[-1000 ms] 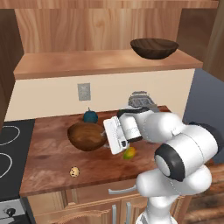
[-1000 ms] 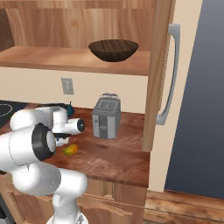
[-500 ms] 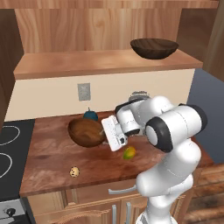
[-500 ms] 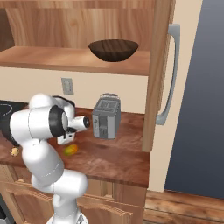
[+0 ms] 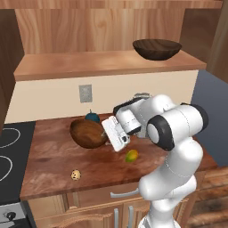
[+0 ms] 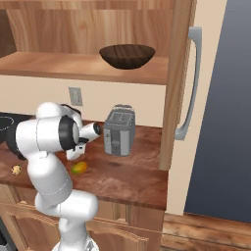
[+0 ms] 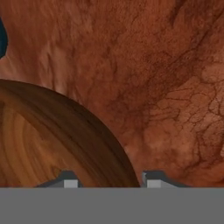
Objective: Pick both bowls and place them on the counter. Then place the cookie dough ball in one bowl and place the mango in the other bowl.
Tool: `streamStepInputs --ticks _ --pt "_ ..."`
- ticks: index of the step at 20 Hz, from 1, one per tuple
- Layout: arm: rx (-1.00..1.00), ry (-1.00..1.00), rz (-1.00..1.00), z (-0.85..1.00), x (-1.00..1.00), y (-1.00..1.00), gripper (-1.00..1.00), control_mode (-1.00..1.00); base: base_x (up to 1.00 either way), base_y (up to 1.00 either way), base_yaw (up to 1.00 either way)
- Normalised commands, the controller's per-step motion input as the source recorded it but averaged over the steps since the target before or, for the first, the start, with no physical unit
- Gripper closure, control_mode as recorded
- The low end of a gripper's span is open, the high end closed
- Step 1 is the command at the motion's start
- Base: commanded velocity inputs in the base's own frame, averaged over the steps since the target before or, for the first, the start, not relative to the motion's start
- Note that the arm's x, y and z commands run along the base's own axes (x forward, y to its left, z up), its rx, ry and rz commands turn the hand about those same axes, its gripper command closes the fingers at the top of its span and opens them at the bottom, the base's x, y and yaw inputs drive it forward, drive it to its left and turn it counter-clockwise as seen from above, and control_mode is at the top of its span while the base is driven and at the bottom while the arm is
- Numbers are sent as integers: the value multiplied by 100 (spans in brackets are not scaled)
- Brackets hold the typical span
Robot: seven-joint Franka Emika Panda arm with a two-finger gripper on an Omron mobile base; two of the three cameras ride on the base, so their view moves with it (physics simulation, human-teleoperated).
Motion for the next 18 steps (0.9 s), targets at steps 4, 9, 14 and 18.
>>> streamStepInputs --ticks 4,9,14,18 --pt "-13 3 1 3 -12 3 100 -100 0 0 0" --pt "-10 0 0 3 -21 0 100 -100 0 0 0" --pt "-13 1 0 0 -12 0 -100 -100 0 0 0" --pt "-3 0 0 10 -1 0 -100 -100 0 0 0"
